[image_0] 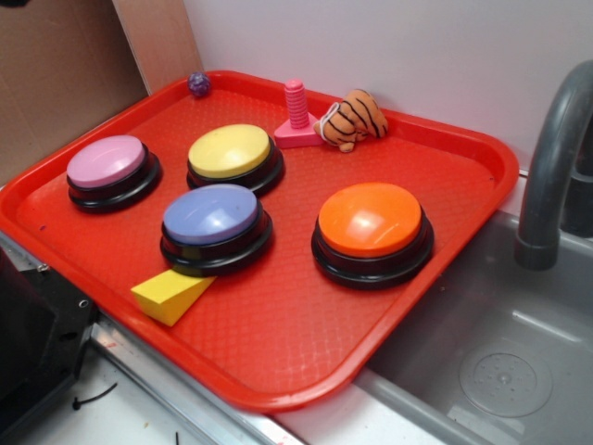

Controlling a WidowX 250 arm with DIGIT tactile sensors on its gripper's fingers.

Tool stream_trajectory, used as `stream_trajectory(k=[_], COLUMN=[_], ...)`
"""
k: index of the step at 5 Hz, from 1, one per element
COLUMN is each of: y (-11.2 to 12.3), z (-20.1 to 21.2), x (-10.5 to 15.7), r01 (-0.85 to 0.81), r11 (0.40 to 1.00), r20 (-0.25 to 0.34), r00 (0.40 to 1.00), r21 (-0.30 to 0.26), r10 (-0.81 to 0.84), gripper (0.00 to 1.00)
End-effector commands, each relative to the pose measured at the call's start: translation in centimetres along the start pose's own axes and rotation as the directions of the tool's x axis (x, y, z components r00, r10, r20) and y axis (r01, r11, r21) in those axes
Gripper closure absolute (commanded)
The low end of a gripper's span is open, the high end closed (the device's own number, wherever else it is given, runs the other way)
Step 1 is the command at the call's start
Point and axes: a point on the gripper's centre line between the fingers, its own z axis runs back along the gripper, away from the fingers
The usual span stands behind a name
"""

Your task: Push the pink button.

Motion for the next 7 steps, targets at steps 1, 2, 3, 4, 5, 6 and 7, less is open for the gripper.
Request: stream_trajectory(k=[1,2,3,4,5,6,7], y=[0.0,5.0,9.8,11.9,12.8,13.3,13.9], z=[0.0,-5.2,-7.6,-9.6,-13.0,-15.5,-18.2], x=[0.0,4.1,5.9,6.4,5.9,5.2,5.3], r01=[0.0,-0.138,-0.19,-0.188,-0.136,-0.122,-0.1], r11=[1.0,0.99,0.98,0.981,0.989,0.989,0.992], r20=[0.0,-0.076,-0.048,-0.035,-0.026,-0.019,-0.047], r00=[1.0,0.988,0.98,0.981,0.99,0.992,0.994], r21=[0.0,-0.008,0.049,0.055,0.055,0.079,0.081], r10=[0.0,0.137,0.193,0.19,0.138,0.124,0.104], gripper=[0.0,0.0,0.0,0.0,0.0,0.0,0.0])
